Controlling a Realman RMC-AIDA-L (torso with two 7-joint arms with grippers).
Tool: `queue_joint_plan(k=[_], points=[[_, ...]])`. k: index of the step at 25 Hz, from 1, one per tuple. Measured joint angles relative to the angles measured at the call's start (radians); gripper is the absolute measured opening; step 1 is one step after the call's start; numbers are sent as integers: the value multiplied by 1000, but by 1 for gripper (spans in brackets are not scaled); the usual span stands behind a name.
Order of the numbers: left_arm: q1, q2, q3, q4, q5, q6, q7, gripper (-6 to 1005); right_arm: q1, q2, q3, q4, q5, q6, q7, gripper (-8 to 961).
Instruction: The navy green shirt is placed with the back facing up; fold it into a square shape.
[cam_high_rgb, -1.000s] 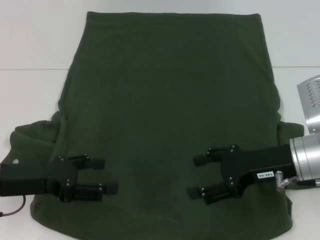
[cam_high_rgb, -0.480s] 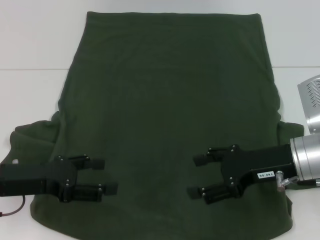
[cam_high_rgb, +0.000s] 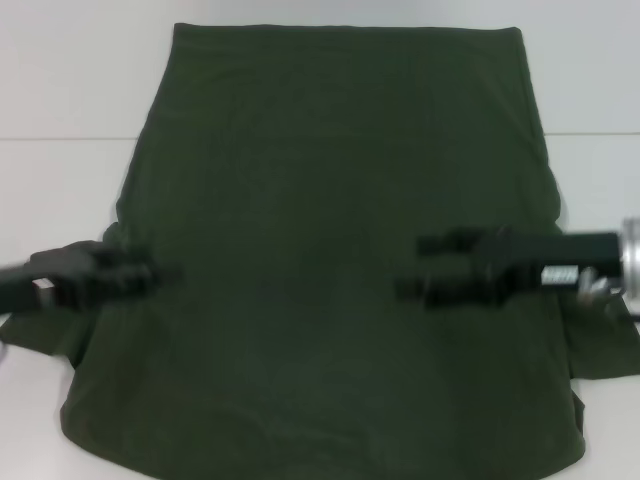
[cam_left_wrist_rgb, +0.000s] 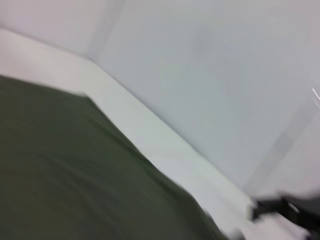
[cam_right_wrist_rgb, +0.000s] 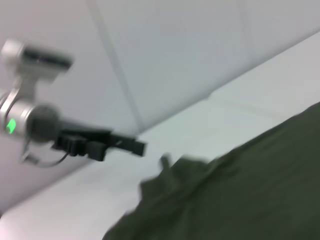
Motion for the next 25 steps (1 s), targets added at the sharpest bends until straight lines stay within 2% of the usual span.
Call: queue_joint_plan(k=[2, 4, 9, 12, 14, 25], points=[[-9, 17, -74, 0, -3, -31, -95, 947, 11, -10, 59, 0, 5, -2, 61, 940], [-12, 35, -110, -1, -4, -95, -193, 947, 16, -19, 99, 1, 16, 1, 111, 940], [4, 87, -70, -74, 4, -315, -382, 947, 19, -24, 178, 12, 28, 11, 162, 940], [8, 101, -63, -129, 5, -405, -410, 947, 16, -24, 193, 15, 31, 18, 166, 940], [9, 101, -63, -147, 13, -454, -410, 948, 15, -23, 195, 25, 32, 29, 165, 940], [15, 57, -23, -196, 40, -653, -246, 948, 20, -24, 194, 42, 33, 41, 158, 940]])
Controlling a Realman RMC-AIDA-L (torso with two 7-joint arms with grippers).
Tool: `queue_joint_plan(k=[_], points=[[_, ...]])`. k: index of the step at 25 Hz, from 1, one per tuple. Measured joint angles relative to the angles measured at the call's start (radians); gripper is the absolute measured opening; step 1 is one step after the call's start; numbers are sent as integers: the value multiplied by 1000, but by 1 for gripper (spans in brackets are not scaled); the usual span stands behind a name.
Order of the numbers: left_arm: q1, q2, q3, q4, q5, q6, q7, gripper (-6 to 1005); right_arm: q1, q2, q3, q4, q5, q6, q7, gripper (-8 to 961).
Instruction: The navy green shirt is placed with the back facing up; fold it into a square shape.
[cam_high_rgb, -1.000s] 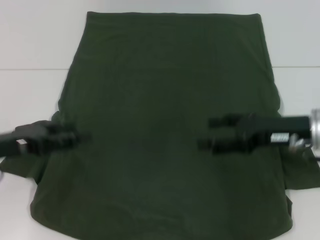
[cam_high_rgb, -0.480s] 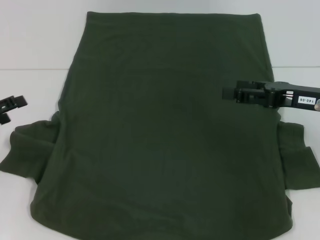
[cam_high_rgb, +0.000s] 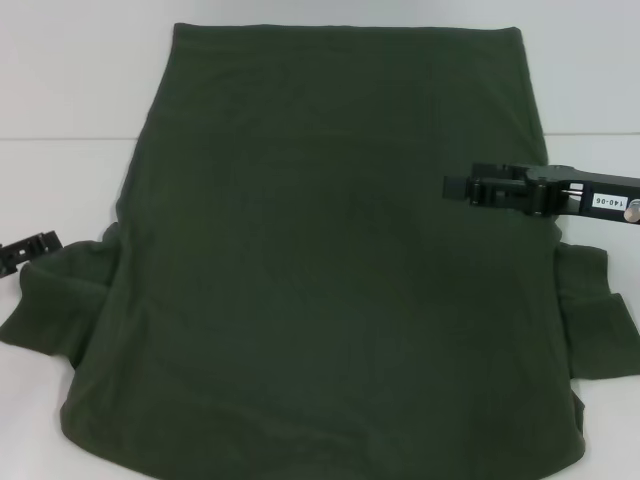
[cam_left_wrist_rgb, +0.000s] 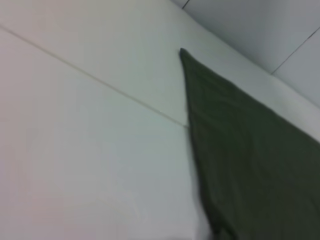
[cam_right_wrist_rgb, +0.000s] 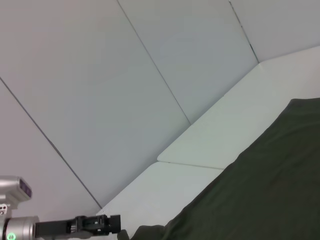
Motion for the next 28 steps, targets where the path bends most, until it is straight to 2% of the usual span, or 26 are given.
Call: queue_joint_plan(k=[13, 19, 25, 27, 28], points=[[5, -2, 48, -27, 10, -14, -12, 948, -2, 0, 11, 0, 2, 5, 1, 940], [15, -11, 48, -1, 8, -12, -8, 875, -7, -2, 23, 0, 6, 4, 3, 940], [17, -10, 50, 2, 10, -2, -5, 801, -10, -2, 28, 0, 17, 0, 5, 941], [21, -11, 50, 9, 10, -1, -2, 597, -10, -2, 28, 0, 18, -1, 7, 941], [23, -12, 50, 13, 10, 0, -1, 548, -10, -2, 29, 0, 18, -1, 7, 941]])
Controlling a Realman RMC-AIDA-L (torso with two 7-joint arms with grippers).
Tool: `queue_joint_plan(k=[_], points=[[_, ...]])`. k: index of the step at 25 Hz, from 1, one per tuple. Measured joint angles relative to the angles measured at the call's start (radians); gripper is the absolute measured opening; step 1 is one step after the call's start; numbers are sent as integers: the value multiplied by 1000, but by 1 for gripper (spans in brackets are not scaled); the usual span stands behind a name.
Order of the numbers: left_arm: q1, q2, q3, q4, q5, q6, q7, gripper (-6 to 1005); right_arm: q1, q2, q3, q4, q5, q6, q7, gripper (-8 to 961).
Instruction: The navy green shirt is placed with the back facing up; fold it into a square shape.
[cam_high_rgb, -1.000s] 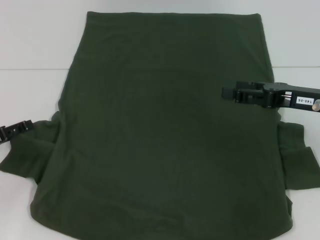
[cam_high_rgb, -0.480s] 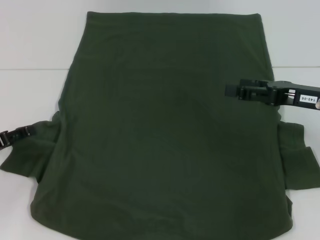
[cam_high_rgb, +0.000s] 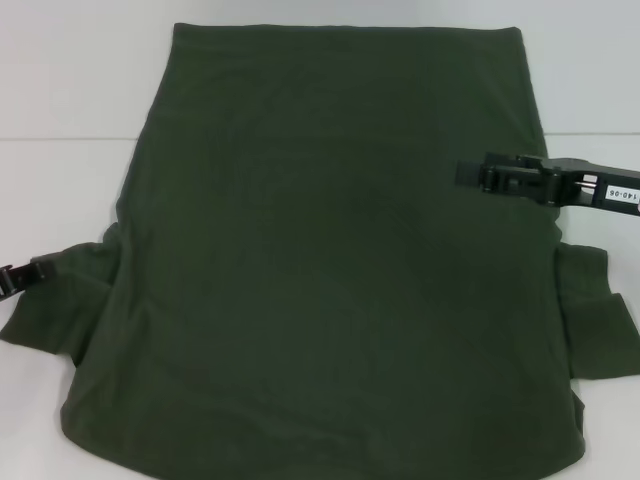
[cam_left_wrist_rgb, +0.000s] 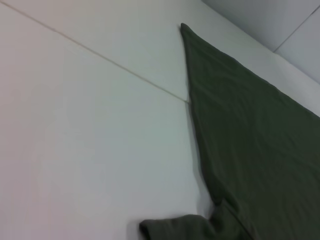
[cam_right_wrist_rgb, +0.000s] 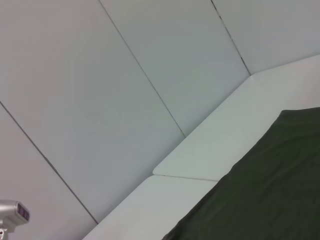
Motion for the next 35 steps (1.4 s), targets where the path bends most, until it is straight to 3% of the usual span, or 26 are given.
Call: queue_joint_plan(k=[5, 10, 15, 20, 24, 35], points=[[7, -9, 0, 29, 1, 16, 4, 314, 0, 0, 1, 1, 0, -1, 0, 941], [7, -2, 26, 40, 4, 37, 2, 120, 0, 0, 1, 3, 0, 0, 1, 941], [-8, 13, 100, 106, 90, 41, -93, 59, 1, 0, 6, 5, 0, -2, 1, 941], [-45, 16, 142, 200, 276, 41, -219, -2, 0, 0, 8, 5, 0, -1, 1, 941], [-79, 12, 156, 253, 412, 30, -302, -2, 0, 0, 8, 6, 0, 3, 0, 941], [-129, 10, 170, 288, 569, 12, -389, -1, 1, -2, 8, 6, 0, 7, -5, 941]])
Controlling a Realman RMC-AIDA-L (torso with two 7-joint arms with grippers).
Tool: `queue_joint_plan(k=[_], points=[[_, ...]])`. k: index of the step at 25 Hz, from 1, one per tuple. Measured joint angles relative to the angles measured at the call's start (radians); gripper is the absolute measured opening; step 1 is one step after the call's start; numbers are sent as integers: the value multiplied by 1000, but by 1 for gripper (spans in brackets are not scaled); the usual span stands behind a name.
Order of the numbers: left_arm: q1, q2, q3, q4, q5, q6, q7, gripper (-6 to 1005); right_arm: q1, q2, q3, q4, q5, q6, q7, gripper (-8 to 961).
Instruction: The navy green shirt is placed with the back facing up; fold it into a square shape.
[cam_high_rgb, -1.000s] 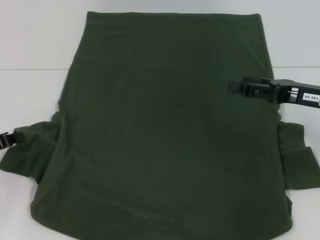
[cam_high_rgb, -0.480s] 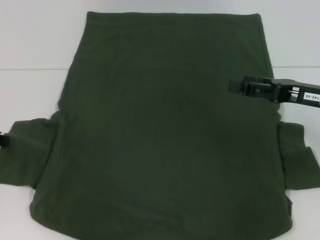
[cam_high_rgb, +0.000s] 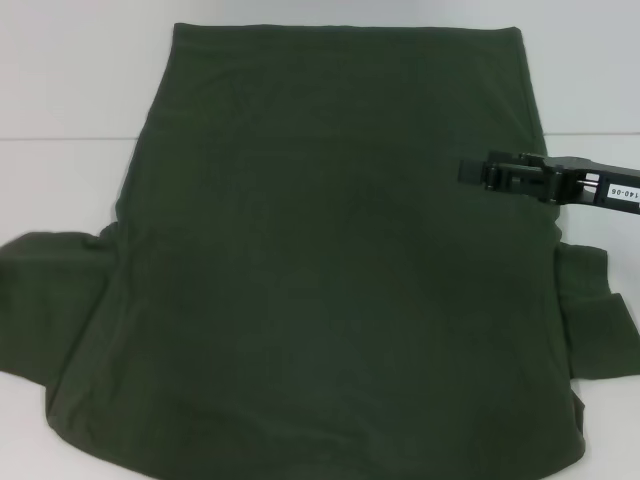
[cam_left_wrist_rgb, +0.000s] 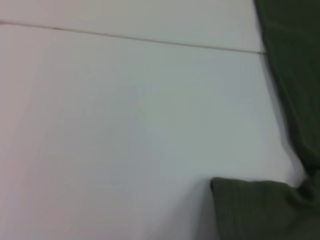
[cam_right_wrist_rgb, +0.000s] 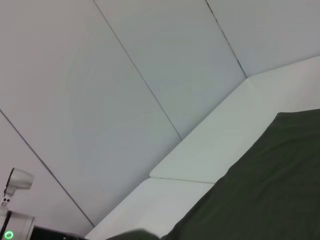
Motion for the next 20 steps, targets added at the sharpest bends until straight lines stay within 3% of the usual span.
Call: queue_joint_plan(k=[8, 13, 20], points=[[-34, 3, 6, 27, 109, 14, -36, -2, 5, 0, 0, 0, -6, 1, 1, 940], [-65, -13, 34, 86, 112, 132, -60, -2, 6, 0, -5, 0, -6, 1, 2, 940], [-128, -21, 170, 166, 137, 294, -240, -2, 6, 0, -7, 3, -7, 15, 1, 940]])
